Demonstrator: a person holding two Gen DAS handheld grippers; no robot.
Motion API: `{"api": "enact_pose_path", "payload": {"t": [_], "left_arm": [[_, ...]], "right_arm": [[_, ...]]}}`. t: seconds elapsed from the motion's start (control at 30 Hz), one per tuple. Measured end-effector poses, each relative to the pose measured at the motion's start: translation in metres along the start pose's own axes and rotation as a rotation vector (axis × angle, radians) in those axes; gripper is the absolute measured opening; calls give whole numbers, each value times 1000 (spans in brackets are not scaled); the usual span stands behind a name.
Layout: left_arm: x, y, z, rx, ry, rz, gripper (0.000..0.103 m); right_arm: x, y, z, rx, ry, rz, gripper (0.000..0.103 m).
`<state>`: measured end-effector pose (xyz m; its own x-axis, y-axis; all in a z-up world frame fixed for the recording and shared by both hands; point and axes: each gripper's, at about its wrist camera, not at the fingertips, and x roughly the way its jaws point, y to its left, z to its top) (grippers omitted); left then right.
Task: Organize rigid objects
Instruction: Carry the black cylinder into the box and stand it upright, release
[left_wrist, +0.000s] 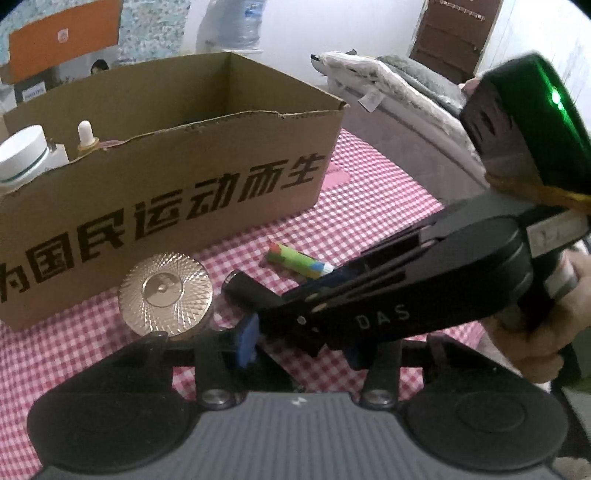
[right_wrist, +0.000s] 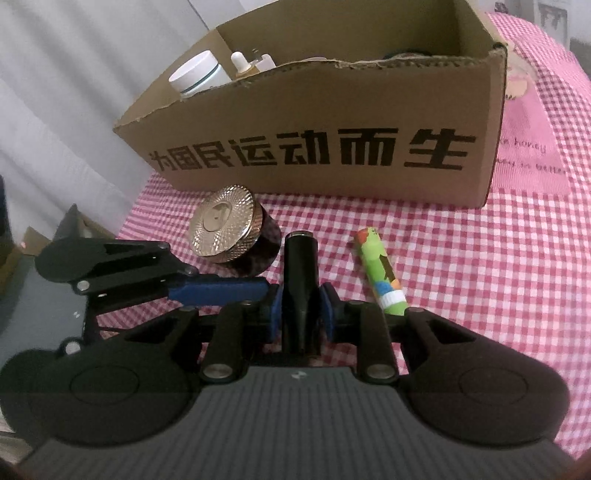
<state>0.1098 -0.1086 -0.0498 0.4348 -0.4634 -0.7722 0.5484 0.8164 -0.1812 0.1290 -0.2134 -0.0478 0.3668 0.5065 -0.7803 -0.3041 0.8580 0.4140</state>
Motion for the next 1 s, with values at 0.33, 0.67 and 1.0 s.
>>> {"api": "enact_pose_path", "payload": {"t": [0.33,0.67,1.0], "left_arm": [[-61,-13,23,68,-152,35,49],[-87,-11,61,95,-265,98,50],[-69,26,111,45,-274,139,50]], "right_arm": [[-53,20,9,5,-121,41,21],[-94,41,58,-68,-251,73,21],[-79,34,125,-71,-232,81,21]]}}
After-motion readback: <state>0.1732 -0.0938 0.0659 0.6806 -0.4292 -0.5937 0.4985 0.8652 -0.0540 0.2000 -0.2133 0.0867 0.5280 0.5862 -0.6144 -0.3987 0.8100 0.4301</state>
